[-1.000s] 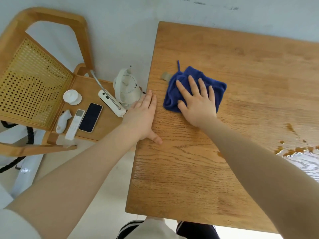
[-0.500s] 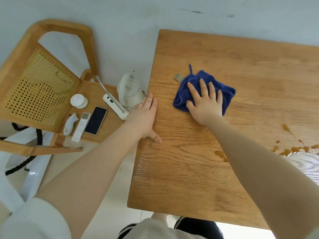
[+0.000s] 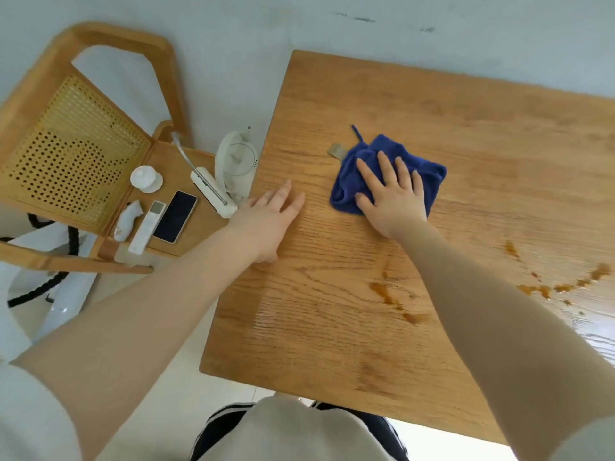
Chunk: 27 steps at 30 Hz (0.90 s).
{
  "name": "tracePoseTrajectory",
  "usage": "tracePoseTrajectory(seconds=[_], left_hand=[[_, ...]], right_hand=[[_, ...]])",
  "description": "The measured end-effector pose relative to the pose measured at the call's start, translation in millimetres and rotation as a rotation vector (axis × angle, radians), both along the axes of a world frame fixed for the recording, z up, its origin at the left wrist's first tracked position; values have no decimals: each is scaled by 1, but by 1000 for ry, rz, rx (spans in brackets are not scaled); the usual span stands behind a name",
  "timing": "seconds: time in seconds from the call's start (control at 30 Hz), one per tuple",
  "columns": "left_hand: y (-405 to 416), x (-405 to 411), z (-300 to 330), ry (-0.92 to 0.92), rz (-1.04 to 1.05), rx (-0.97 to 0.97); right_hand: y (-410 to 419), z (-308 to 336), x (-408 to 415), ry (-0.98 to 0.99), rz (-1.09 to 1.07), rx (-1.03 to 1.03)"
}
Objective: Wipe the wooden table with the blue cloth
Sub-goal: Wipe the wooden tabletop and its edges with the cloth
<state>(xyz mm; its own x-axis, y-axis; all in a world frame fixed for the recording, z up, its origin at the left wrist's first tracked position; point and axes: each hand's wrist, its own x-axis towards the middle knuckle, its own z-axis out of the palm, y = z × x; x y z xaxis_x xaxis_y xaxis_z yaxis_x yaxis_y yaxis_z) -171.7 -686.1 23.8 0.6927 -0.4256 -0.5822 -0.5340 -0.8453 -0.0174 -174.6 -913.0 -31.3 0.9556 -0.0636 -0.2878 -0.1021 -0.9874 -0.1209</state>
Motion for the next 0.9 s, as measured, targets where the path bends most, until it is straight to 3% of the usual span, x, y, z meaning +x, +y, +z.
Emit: tracePoseTrajectory(seconds=[0.1, 0.27, 0.37, 0.57, 0.8, 0.9], left_hand=[[-12, -8, 4, -7, -14, -21], [-45, -22, 5, 19, 54, -196], [-58, -28, 0, -3, 52, -210], [-69, -43, -9, 36, 6, -7], [-79, -45, -3, 32, 89, 14], [-75, -43, -4, 16, 94, -4]], right_hand=[[8, 0, -35, -35, 58, -28], [-10, 2, -77, -21, 341, -10], [-28, -2, -45, -63, 272, -7], [-28, -2, -6, -27, 44, 26], [-14, -2, -89, -66, 293, -42], [-26, -2, -76, -44, 323, -31]])
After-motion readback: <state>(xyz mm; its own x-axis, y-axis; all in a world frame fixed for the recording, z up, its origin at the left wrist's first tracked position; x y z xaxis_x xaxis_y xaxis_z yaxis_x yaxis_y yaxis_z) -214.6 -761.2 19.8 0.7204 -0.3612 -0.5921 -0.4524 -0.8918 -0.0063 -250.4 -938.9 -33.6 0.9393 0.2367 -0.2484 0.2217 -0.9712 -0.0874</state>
